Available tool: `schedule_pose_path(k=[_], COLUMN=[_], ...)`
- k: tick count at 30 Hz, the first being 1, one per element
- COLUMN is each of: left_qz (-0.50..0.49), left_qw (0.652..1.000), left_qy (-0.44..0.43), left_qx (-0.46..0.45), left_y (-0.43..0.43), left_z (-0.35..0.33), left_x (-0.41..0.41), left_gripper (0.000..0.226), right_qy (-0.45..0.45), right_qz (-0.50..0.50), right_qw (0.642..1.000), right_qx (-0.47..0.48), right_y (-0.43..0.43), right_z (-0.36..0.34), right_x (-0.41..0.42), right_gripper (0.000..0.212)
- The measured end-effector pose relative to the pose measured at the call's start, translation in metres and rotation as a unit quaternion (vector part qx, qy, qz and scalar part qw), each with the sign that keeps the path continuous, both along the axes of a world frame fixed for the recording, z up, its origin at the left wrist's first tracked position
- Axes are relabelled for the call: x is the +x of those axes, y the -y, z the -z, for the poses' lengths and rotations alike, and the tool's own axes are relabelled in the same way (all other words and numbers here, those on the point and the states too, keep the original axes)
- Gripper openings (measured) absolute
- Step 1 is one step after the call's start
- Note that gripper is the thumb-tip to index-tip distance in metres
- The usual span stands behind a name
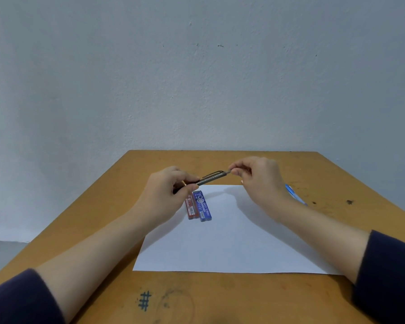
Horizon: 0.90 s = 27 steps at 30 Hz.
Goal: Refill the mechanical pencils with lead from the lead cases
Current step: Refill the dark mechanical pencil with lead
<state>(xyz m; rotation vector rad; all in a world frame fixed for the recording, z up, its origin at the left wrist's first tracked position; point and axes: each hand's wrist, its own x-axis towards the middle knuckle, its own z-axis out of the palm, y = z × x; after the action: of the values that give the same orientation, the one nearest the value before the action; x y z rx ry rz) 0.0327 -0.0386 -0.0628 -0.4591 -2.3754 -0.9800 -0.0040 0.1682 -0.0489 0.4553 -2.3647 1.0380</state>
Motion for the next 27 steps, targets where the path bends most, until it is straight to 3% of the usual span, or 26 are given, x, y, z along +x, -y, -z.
schedule_pose_path(k=[4,9,18,24,27], left_qz=[-0.022,-0.041,-0.08,-0.082,-0.074], left_qw=[1.0,0.999,0.996,0.995,0.996], left_qy=[0.016,0.024,0.039,0.047,0.049], left_qx=[0.005,-0.006,-0.008,-0.015,-0.014], left_y=[0.003,0.004,0.008,0.007,0.006], left_z=[-0.001,-0.001,-0.003,-0.004,-0.003], left_x=[-0.001,-0.002,-0.004,-0.004,-0.003], left_gripper=[0.017,0.016,0.015,0.017,0.017], right_qy=[0.024,0.056,0.084,0.092,0.073], right_qz=[0.018,-0.032,-0.073,-0.078,-0.091], right_qw=[0.999,0.997,0.983,0.937,0.922], right_qx=[-0.044,-0.049,0.144,0.327,0.369], right_y=[-0.011,-0.011,-0.001,0.006,0.008], right_z=[-0.005,-0.006,-0.005,-0.007,-0.005], right_x=[-0.004,-0.006,0.003,0.004,0.004], right_gripper=[0.014,0.012,0.015,0.028,0.032])
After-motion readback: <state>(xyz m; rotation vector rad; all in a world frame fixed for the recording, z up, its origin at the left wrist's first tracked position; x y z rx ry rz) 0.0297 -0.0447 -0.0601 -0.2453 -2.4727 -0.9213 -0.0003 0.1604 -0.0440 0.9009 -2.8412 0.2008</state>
